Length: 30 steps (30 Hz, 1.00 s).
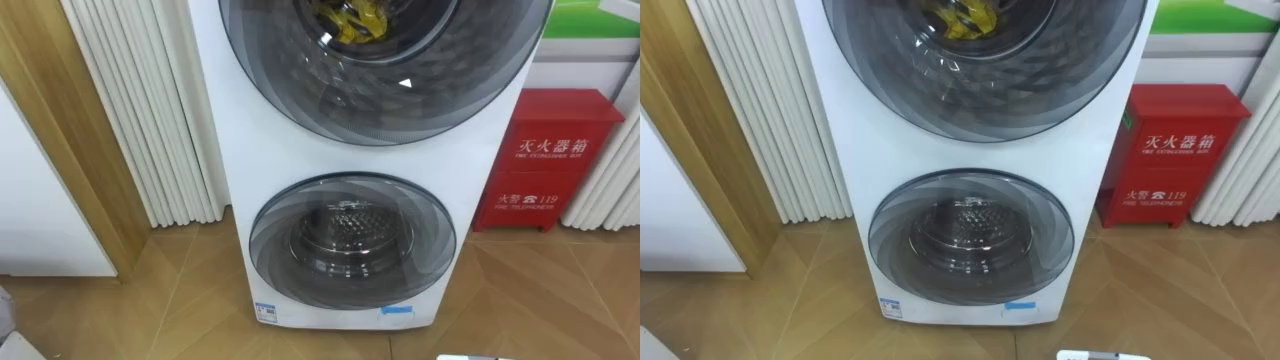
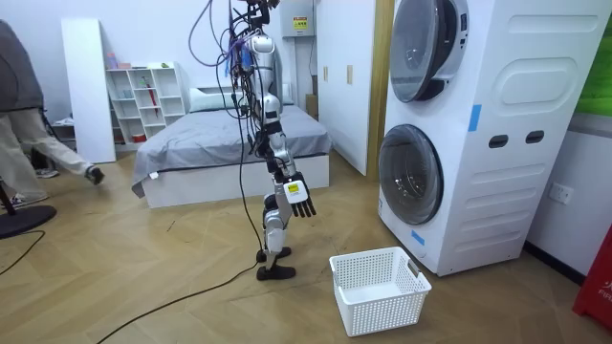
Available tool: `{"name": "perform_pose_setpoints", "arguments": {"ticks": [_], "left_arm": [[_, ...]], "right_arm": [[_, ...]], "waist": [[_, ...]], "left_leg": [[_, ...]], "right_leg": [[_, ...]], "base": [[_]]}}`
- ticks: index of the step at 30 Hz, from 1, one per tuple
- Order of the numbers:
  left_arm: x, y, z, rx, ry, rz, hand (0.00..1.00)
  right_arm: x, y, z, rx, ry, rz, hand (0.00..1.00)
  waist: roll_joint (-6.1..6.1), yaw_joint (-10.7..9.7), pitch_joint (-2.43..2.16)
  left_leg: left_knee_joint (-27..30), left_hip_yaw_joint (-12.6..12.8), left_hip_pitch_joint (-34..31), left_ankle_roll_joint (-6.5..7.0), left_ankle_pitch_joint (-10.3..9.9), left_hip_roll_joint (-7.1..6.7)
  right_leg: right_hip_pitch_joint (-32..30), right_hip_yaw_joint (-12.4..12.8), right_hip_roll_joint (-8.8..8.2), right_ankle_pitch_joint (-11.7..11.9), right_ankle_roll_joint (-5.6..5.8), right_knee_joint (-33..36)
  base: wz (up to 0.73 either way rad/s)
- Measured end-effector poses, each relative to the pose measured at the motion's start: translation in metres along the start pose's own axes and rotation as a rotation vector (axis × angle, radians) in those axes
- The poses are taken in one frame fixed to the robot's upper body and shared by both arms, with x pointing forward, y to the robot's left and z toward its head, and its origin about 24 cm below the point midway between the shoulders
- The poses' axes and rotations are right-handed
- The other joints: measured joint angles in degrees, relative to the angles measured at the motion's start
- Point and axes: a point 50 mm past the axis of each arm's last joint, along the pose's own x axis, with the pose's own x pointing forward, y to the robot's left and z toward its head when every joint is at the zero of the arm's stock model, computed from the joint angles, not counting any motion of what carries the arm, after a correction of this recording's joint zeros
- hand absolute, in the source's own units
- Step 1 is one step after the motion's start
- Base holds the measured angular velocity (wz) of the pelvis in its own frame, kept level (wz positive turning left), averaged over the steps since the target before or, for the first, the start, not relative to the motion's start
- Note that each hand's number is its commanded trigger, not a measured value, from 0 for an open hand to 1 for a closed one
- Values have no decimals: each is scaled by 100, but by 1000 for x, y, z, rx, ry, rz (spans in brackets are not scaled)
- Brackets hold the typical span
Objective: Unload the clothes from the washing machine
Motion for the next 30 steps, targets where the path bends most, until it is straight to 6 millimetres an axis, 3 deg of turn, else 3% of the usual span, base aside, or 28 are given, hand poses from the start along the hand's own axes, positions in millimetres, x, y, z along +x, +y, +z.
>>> {"name": "perform_pose_setpoints", "arguments": {"ticks": [14, 24, 28, 30], "left_arm": [[1, 0, 1, -16, 16, -14, 0], [-1, 0, -6, -45, 41, -25, 0], [0, 0, -5, -50, 37, -31, 0], [0, 2, -4, -46, 32, -26, 0]], "right_arm": [[0, 1, 0, -1, 5, 6, 0], [0, -7, 3, 66, -7, -67, 0], [1, -6, 34, 130, -113, -85, 0], [-1, -3, 70, 152, -241, -86, 0]], "waist": [[12, -17, -1], [132, -18, 3], [148, -27, -1], [128, -45, -3]], "left_leg": [[-26, 54, -16, 14, -21, 6], [-15, 53, -15, 22, -39, 8], [19, 74, -28, 28, -53, 7], [30, 84, -2, 30, -52, 3]], "right_leg": [[-46, 66, 9, 0, 2, 2], [-41, 65, 9, 0, 5, 35], [-57, 74, 3, -11, 20, 84], [-22, 86, -2, -12, 22, 81]], "base": [[-2], [0], [-3], [0]]}}
